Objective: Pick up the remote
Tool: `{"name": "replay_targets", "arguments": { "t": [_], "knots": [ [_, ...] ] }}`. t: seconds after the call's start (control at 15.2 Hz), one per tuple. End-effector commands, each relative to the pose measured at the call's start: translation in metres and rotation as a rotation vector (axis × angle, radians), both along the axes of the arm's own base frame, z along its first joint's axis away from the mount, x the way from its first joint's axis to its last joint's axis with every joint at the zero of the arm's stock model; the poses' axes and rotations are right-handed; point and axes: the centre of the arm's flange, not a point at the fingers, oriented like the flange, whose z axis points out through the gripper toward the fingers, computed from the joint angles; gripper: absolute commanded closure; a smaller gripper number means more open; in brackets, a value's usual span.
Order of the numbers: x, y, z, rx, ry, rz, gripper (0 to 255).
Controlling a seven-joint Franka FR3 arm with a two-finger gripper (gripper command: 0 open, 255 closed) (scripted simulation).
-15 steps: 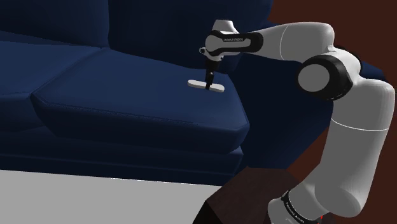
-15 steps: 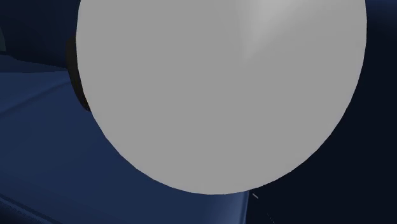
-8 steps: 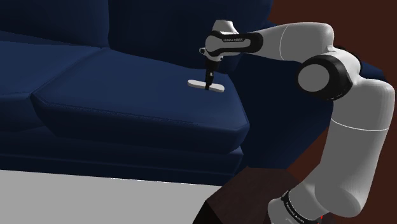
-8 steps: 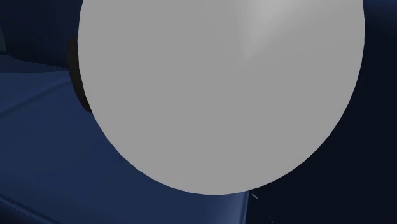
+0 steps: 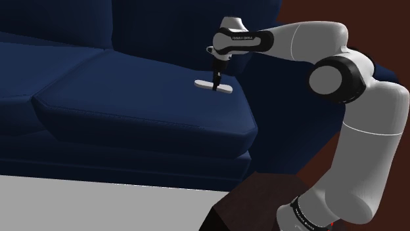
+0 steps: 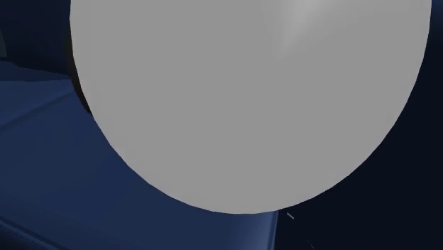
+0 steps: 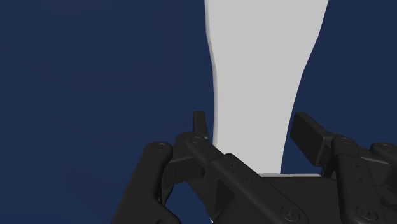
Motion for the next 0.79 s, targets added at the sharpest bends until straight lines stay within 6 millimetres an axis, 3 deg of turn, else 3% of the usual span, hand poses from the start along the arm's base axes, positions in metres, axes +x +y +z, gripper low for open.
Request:
{"name": "replay_targets", "arguments": {
  "t": [0.0, 0.73],
  "knots": [
    [0.0, 0.0, 0.011, 0.0, 0.0, 0.0, 255],
    [0.0, 0.0, 0.065, 0.0, 0.0, 0.0, 255]
  ]
}}
